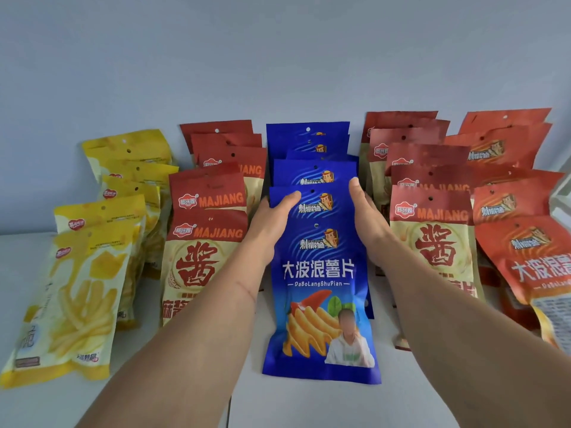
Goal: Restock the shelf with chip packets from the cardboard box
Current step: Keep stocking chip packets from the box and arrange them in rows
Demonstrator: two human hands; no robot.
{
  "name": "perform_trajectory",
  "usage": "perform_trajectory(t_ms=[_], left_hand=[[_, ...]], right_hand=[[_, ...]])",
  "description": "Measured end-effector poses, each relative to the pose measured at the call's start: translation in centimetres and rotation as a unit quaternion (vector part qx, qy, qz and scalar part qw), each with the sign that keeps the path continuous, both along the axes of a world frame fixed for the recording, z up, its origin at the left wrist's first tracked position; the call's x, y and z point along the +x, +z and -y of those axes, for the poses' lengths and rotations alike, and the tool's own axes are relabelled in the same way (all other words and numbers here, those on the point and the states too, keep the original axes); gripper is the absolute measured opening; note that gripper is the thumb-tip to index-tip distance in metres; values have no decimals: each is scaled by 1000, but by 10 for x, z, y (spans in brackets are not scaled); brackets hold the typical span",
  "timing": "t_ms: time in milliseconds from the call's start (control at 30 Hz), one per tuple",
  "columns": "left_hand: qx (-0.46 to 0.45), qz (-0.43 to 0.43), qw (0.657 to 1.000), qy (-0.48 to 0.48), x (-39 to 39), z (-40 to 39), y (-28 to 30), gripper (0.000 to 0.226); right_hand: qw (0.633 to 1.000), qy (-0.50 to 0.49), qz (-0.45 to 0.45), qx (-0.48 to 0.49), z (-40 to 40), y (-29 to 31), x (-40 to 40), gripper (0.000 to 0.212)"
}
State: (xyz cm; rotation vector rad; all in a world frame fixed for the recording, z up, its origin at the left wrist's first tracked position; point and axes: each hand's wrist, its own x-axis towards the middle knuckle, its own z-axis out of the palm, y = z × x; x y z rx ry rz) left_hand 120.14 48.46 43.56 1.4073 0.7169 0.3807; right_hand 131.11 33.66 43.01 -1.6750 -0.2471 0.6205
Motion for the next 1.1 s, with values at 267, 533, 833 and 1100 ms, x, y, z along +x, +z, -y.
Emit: perform_trajectory(t_ms=[267, 533, 833, 1100], left_hand=[[9, 9, 1000, -10, 3, -5, -3, 37], [334, -60, 941, 25, -12, 22, 2, 84], [710, -114, 676, -162, -102, 128, -68, 76], [739, -185, 620, -189, -92, 130, -79, 78]], right_hand=[[998, 39, -9, 37, -6, 1, 13, 76], [968, -15, 221, -117, -7, 25, -5, 92], [790, 104, 513, -319, -19, 47, 10, 76], [742, 172, 527, -376, -41, 47, 35, 79]])
